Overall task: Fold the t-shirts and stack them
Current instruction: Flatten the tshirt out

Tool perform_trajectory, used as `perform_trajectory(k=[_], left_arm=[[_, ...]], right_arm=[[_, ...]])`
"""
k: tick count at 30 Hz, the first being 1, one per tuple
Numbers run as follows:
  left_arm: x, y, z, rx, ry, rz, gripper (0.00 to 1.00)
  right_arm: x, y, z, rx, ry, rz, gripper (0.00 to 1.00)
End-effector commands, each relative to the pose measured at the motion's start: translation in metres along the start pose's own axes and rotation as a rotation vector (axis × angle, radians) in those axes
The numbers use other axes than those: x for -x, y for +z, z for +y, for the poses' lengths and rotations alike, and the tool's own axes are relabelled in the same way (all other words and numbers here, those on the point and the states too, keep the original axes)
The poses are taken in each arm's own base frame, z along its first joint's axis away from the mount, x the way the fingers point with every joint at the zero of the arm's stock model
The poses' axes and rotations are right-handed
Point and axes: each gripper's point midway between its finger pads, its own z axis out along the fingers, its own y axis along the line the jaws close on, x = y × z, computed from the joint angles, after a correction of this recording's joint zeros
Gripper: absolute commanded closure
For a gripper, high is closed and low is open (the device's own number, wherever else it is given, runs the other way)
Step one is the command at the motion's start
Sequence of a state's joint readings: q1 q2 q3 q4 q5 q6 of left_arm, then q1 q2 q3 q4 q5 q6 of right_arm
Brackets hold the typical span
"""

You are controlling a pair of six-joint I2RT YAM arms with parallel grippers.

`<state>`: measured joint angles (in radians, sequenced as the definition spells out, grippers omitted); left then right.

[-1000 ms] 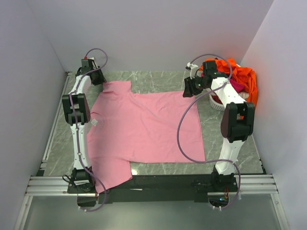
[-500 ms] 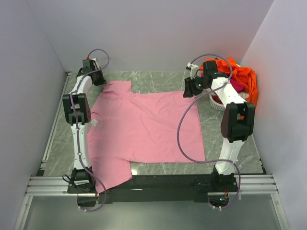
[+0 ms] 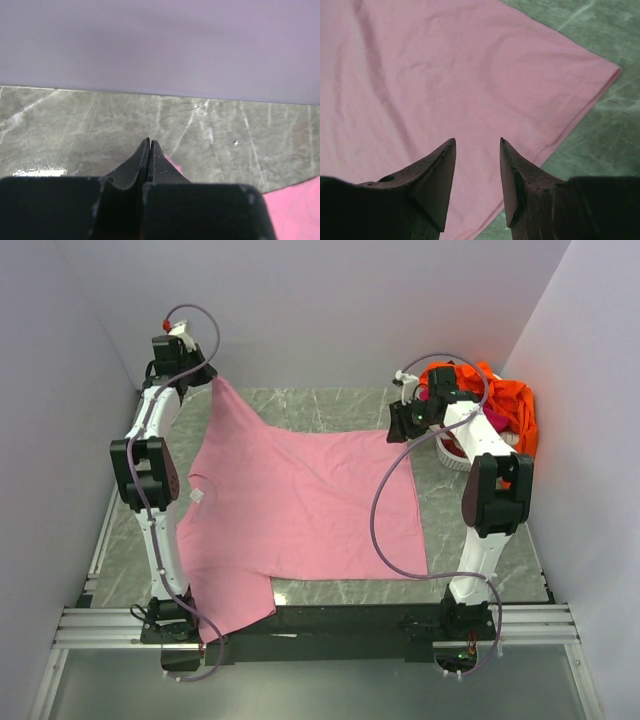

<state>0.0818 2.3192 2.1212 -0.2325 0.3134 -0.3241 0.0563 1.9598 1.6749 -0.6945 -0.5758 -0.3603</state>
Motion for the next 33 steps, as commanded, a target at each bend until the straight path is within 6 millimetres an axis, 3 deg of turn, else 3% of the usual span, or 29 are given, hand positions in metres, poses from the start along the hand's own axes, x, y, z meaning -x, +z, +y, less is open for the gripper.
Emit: perform_trajectory(k=[1, 2, 9, 11, 14, 15, 16, 18, 24, 33], left_arm=[[0.033, -0.021, -0.028, -0.083, 0.039, -0.096, 1.0], [0.039, -0.028, -0.032, -0.088, 0.044, -0.113, 1.0], [0.028, -0.033, -0.034, -0.102, 0.049, -0.098, 1.0], [0.026, -0.032, -0.034, -0.108, 0.048, -0.091, 1.0], [0.026, -0.032, -0.035, -0.115, 0.047, -0.092, 1.0], [0.025, -0.031, -0.035, -0.117, 0.046, -0.089, 1.0], [0.026, -0.031, -0.037, -0.123, 0.047, -0.093, 1.0], [0.026, -0.031, -0.037, -0.126, 0.046, -0.092, 1.0], [0.022, -0.031, -0.04, -0.144, 0.042, -0.087, 1.0], [0.021, -0.029, -0.041, -0.154, 0.048, -0.083, 1.0]], right_arm=[[0.015, -0.021, -0.021, -0.102, -0.015, -0.035, 0.52], [0.017, -0.022, -0.031, -0.145, -0.009, -0.028, 0.52], [0.003, 0.002, -0.082, -0.28, 0.042, 0.066, 0.52], [0.01, 0.005, -0.087, -0.29, 0.038, 0.063, 0.52], [0.004, 0.021, -0.096, -0.302, 0.041, 0.105, 0.52], [0.016, 0.02, -0.099, -0.312, 0.028, 0.088, 0.52], [0.007, 0.03, -0.103, -0.314, 0.035, 0.121, 0.52], [0.019, 0.035, -0.106, -0.325, 0.015, 0.112, 0.52], [0.014, 0.064, -0.121, -0.347, 0.004, 0.152, 0.52], [0.009, 0.082, -0.132, -0.364, -0.001, 0.186, 0.52]])
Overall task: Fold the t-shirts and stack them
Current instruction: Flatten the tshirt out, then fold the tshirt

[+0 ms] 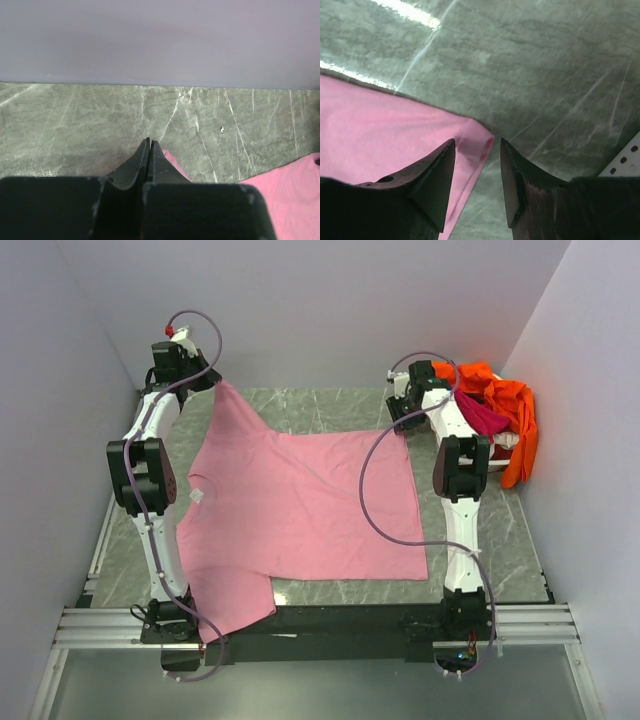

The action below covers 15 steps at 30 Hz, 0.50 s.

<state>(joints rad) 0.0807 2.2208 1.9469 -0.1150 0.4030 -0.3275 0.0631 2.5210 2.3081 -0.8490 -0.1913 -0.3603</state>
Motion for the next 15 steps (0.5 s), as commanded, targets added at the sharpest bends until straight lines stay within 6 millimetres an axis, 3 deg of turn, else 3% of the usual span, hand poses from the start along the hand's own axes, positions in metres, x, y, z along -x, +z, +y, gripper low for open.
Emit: perform_trajectory(k=[1, 15], left_arm=[[0.0279, -0.0106, -0.0212, -0.055, 0.038, -0.068, 1.0], [0.0261, -0.011, -0.0248, -0.06, 0.034, -0.06, 1.0]], right_arm=[[0.0126, -0.005, -0.0051, -0.034, -0.019, -0.012, 0.51], [0.0139, 0.0004, 0.001, -0.031, -0.055, 0.006, 0.57]])
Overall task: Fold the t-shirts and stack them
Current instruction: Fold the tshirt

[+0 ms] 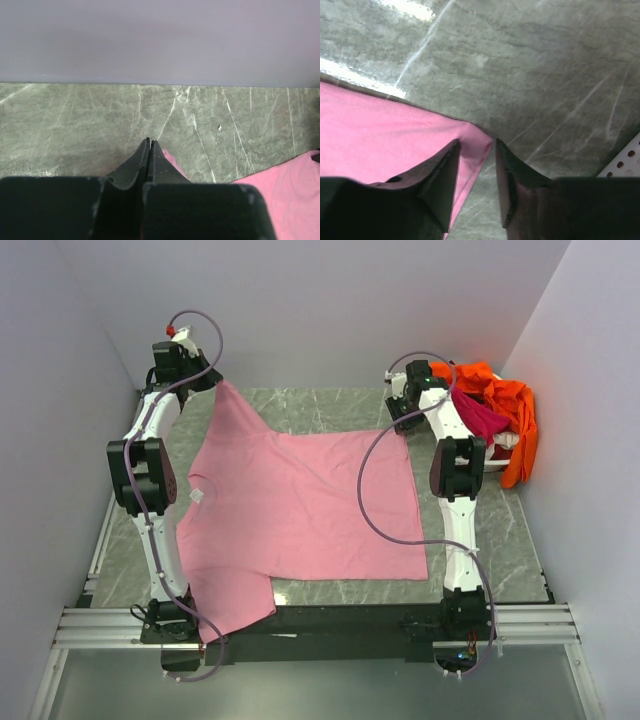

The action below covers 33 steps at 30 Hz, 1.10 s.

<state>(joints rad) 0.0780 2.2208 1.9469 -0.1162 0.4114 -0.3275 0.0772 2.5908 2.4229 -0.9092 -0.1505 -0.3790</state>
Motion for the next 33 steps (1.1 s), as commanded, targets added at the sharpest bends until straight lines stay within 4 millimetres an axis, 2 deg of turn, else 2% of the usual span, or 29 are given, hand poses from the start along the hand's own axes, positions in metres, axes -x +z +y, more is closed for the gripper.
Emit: perform_trajectory(k=[1, 3, 6, 8, 9, 11, 14, 15, 17, 18, 19, 20, 22, 23, 24, 25, 26, 27, 28, 29, 30, 31, 32, 33], left_arm=[[0.027, -0.011, -0.022, -0.048, 0.035, -0.064, 1.0], [0.027, -0.011, -0.021, -0.046, 0.034, -0.063, 1.0], [0.027, -0.01, -0.022, -0.046, 0.035, -0.063, 1.0], [0.029, -0.011, -0.024, -0.049, 0.036, -0.067, 1.0], [0.03, -0.011, -0.023, -0.046, 0.037, -0.069, 1.0], [0.039, -0.015, -0.026, -0.041, 0.047, -0.083, 1.0], [0.057, -0.025, -0.031, -0.027, 0.074, -0.119, 1.0], [0.063, -0.028, -0.031, -0.017, 0.083, -0.133, 1.0], [0.08, -0.038, -0.037, -0.009, 0.095, -0.167, 1.0], [0.085, -0.042, -0.038, -0.003, 0.097, -0.182, 1.0], [0.097, -0.052, -0.044, -0.004, 0.106, -0.211, 0.99], [0.102, -0.058, -0.046, -0.001, 0.107, -0.226, 1.0], [0.118, -0.077, -0.056, 0.004, 0.118, -0.272, 1.0], [0.124, -0.084, -0.061, 0.005, 0.122, -0.289, 1.0], [0.132, -0.093, -0.066, 0.003, 0.127, -0.315, 1.0], [0.144, -0.111, -0.076, 0.0, 0.135, -0.352, 1.0], [0.152, -0.121, -0.082, -0.003, 0.136, -0.376, 1.0], [0.159, -0.133, -0.089, -0.006, 0.141, -0.401, 1.0], [0.176, -0.157, -0.102, -0.006, 0.154, -0.452, 1.0], [0.183, -0.17, -0.109, -0.011, 0.158, -0.476, 1.0], [0.191, -0.184, -0.117, -0.013, 0.165, -0.504, 1.0], [0.206, -0.215, -0.135, -0.027, 0.185, -0.564, 1.0], [0.214, -0.231, -0.142, -0.021, 0.189, -0.599, 1.0], [0.22, -0.247, -0.149, -0.021, 0.195, -0.629, 1.0]], right_arm=[[0.012, -0.009, 0.004, -0.002, -0.026, -0.024, 0.59], [0.011, -0.007, 0.005, 0.002, -0.025, -0.021, 0.65], [0.013, -0.009, 0.005, 0.006, -0.032, -0.025, 0.87], [0.013, -0.008, 0.006, 0.008, -0.034, -0.032, 0.93], [0.018, -0.015, 0.004, 0.0, -0.035, -0.052, 1.0], [0.025, -0.017, 0.003, -0.012, -0.033, -0.085, 1.0], [0.049, -0.044, 0.004, -0.012, -0.03, -0.168, 1.0], [0.06, -0.063, 0.005, -0.015, -0.029, -0.208, 1.0], [0.075, -0.085, 0.006, -0.014, -0.035, -0.267, 1.0], [0.087, -0.112, 0.008, -0.022, -0.04, -0.32, 1.0], [0.093, -0.125, 0.011, -0.013, -0.045, -0.348, 1.0], [0.104, -0.157, 0.013, -0.024, -0.055, -0.406, 1.0], [0.114, -0.192, 0.019, -0.018, -0.069, -0.468, 1.0], [0.123, -0.228, 0.023, -0.031, -0.083, -0.529, 1.0], [0.125, -0.247, 0.025, -0.034, -0.087, -0.557, 1.0], [0.128, -0.267, 0.028, -0.037, -0.094, -0.59, 1.0], [0.131, -0.306, 0.034, -0.045, -0.107, -0.653, 1.0], [0.131, -0.326, 0.038, -0.05, -0.116, -0.684, 1.0], [0.132, -0.347, 0.041, -0.057, -0.125, -0.718, 1.0], [0.13, -0.388, 0.048, -0.075, -0.14, -0.784, 1.0], [0.128, -0.408, 0.052, -0.081, -0.147, -0.815, 1.0], [0.125, -0.426, 0.056, -0.089, -0.155, -0.846, 1.0], [0.118, -0.463, 0.063, -0.109, -0.171, -0.905, 1.0], [0.113, -0.48, 0.067, -0.118, -0.175, -0.934, 1.0]])
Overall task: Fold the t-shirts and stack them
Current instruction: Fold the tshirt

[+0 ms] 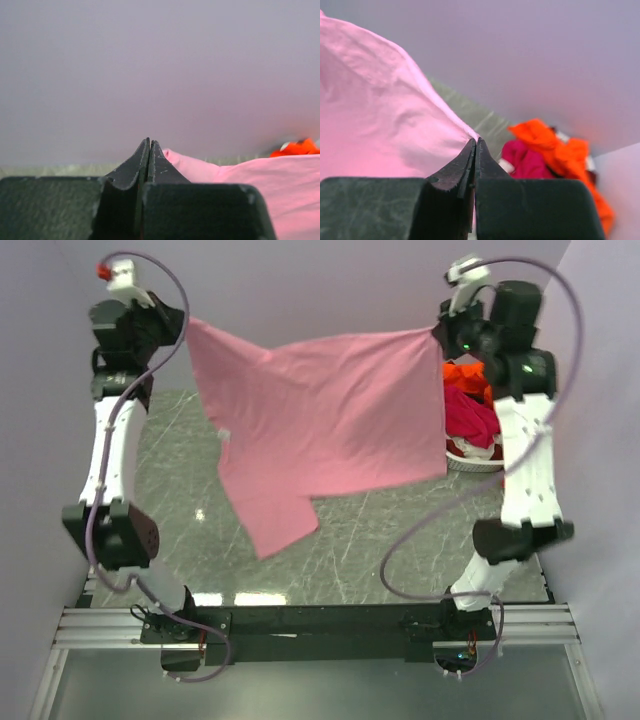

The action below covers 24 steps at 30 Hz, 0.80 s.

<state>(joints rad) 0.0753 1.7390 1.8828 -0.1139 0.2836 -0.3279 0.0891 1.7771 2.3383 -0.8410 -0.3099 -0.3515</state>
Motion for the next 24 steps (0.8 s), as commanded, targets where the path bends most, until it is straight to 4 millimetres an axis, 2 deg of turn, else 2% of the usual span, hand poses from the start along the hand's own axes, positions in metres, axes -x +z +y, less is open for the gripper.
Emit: perform_trajectory(k=[1, 2, 3, 4, 5, 6, 7, 8, 9, 10, 11, 14, 15, 16, 17, 19, 21, 24], left_arm=[[0.112, -0.075, -0.047, -0.03, 0.065, -0.284, 1.0], [0.125, -0.089, -0.051, -0.021, 0.067, -0.322, 1.0], [0.137, -0.104, -0.058, -0.023, 0.069, -0.356, 1.0], [0.152, -0.132, -0.07, -0.031, 0.075, -0.402, 1.0], [0.167, -0.148, -0.078, -0.042, 0.075, -0.464, 1.0], [0.176, -0.164, -0.085, -0.05, 0.076, -0.5, 1.0], [0.188, -0.189, -0.096, -0.063, 0.079, -0.547, 1.0], [0.195, -0.203, -0.102, -0.069, 0.078, -0.576, 1.0], [0.2, -0.214, -0.107, -0.076, 0.076, -0.595, 1.0], [0.211, -0.237, -0.118, -0.094, 0.082, -0.634, 1.0], [0.216, -0.247, -0.123, -0.102, 0.085, -0.651, 1.0], [0.234, -0.288, -0.141, -0.127, 0.108, -0.719, 1.0], [0.238, -0.296, -0.144, -0.126, 0.113, -0.726, 1.0], [0.248, -0.315, -0.154, -0.14, 0.126, -0.761, 1.0], [0.252, -0.322, -0.158, -0.145, 0.132, -0.773, 1.0], [0.261, -0.342, -0.167, -0.158, 0.142, -0.811, 1.0], [0.258, -0.344, -0.168, -0.161, 0.142, -0.799, 1.0], [0.253, -0.34, -0.164, -0.145, 0.147, -0.786, 1.0]], right_arm=[[0.057, -0.071, 0.01, -0.024, -0.037, -0.166, 1.0], [0.074, -0.102, 0.013, -0.045, -0.055, -0.221, 1.0], [0.077, -0.114, 0.015, -0.056, -0.057, -0.238, 1.0], [0.082, -0.127, 0.017, -0.065, -0.062, -0.26, 1.0], [0.094, -0.157, 0.022, -0.085, -0.073, -0.311, 1.0], [0.095, -0.168, 0.024, -0.092, -0.073, -0.327, 1.0], [0.098, -0.18, 0.026, -0.102, -0.074, -0.346, 1.0], [0.106, -0.207, 0.031, -0.12, -0.083, -0.393, 1.0], [0.109, -0.22, 0.034, -0.125, -0.082, -0.415, 1.0], [0.112, -0.23, 0.036, -0.136, -0.083, -0.433, 1.0], [0.117, -0.254, 0.039, -0.157, -0.091, -0.474, 1.0], [0.127, -0.293, 0.041, -0.214, -0.094, -0.547, 1.0], [0.129, -0.3, 0.041, -0.225, -0.098, -0.561, 1.0], [0.133, -0.309, 0.041, -0.238, -0.099, -0.581, 1.0], [0.134, -0.317, 0.042, -0.249, -0.102, -0.596, 1.0], [0.135, -0.32, 0.041, -0.261, -0.1, -0.604, 1.0], [0.132, -0.315, 0.04, -0.257, -0.101, -0.591, 1.0], [0.12, -0.293, 0.04, -0.23, -0.09, -0.536, 1.0]])
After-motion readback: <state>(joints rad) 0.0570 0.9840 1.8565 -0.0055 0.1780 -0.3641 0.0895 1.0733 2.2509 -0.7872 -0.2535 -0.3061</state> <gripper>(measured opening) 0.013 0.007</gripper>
